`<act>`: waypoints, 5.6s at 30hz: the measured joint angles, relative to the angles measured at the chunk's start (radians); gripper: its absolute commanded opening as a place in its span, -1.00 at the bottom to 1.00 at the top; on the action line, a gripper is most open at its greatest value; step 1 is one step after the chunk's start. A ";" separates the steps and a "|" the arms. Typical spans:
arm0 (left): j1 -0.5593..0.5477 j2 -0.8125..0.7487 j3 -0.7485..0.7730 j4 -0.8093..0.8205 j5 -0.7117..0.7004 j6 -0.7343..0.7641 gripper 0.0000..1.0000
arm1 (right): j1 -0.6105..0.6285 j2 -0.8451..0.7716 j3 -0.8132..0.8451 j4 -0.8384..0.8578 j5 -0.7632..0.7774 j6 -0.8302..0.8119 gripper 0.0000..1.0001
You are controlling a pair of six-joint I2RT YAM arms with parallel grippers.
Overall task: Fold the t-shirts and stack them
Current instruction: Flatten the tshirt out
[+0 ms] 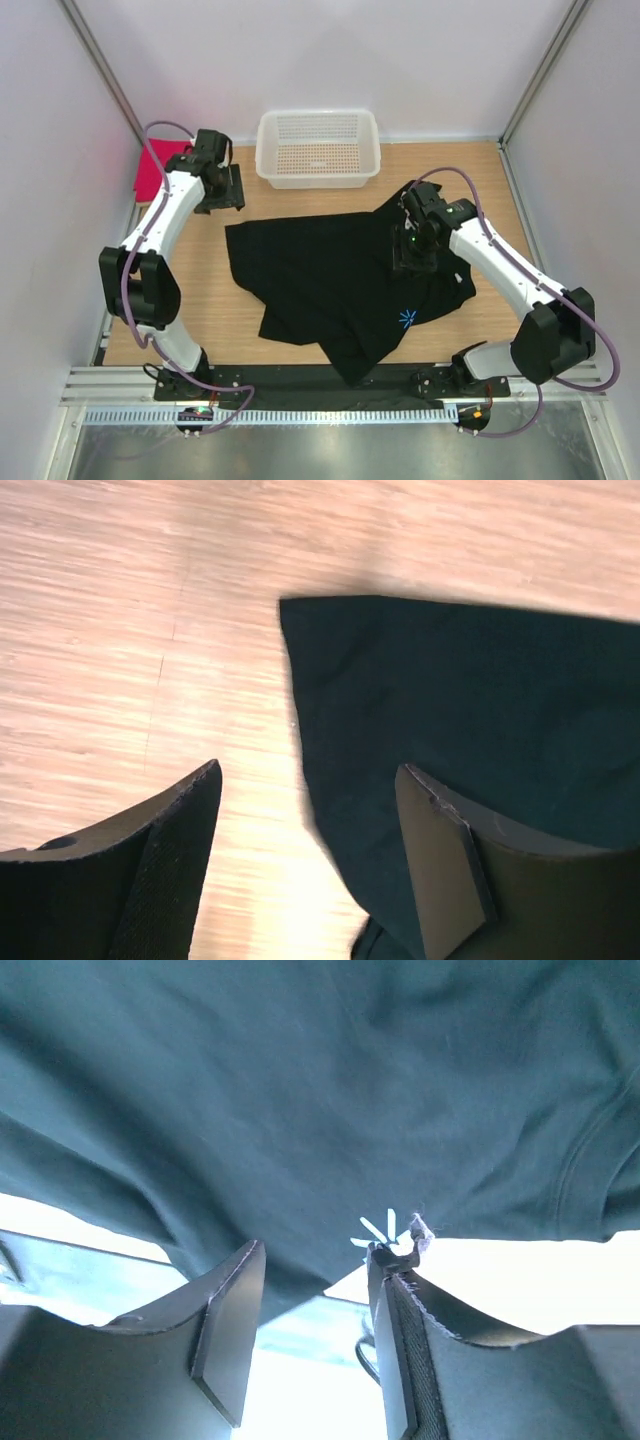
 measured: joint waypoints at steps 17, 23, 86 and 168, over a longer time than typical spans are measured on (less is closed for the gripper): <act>-0.607 -0.206 -0.472 0.061 0.229 -0.240 0.66 | 0.117 0.111 -0.269 0.101 -0.056 0.060 0.34; -0.691 -0.092 -0.479 0.111 0.235 -0.298 0.92 | 0.141 0.127 -0.317 0.155 -0.029 0.085 0.30; -0.316 -0.192 -0.122 -0.139 0.253 -0.049 0.39 | -0.074 0.559 0.573 -0.122 -0.104 -0.104 -0.09; -0.481 -0.544 -0.522 -0.023 0.431 -0.269 0.44 | 0.466 0.361 -0.001 0.291 0.272 0.283 -0.95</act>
